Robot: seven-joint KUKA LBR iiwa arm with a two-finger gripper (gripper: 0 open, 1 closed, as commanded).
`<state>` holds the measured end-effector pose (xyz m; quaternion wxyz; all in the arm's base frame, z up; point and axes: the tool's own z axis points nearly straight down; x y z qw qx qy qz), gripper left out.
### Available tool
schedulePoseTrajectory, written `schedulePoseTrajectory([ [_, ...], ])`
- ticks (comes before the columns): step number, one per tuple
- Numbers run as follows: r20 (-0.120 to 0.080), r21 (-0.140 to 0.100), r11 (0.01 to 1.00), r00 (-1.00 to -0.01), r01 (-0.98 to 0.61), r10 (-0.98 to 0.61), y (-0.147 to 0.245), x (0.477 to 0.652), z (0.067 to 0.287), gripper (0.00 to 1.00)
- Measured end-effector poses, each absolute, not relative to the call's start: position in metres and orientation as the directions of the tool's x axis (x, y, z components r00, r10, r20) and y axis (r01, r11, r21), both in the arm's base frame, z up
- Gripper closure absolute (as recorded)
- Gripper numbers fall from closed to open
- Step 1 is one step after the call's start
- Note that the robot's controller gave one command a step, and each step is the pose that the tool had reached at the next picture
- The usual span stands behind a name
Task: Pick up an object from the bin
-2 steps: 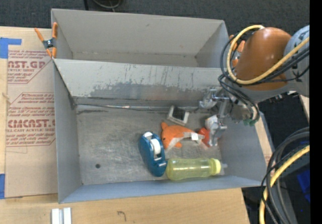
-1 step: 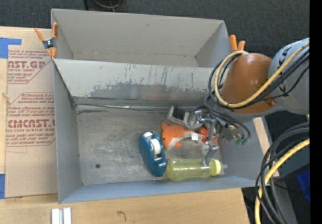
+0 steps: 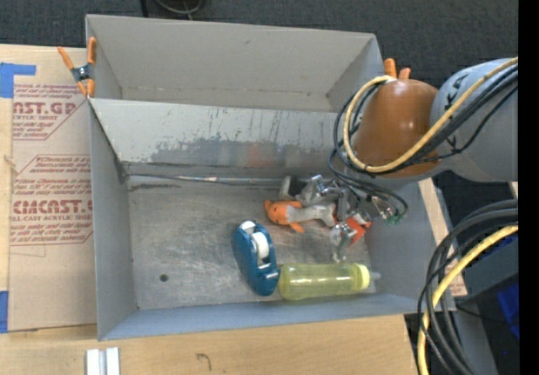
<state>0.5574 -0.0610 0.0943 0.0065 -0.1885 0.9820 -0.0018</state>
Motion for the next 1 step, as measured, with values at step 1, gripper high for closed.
schedulePoseTrajectory([
  [1,0.0,-0.001,0.938,-0.938,-0.347,-0.347,-0.0567,0.5688,0.0837,0.0],
])
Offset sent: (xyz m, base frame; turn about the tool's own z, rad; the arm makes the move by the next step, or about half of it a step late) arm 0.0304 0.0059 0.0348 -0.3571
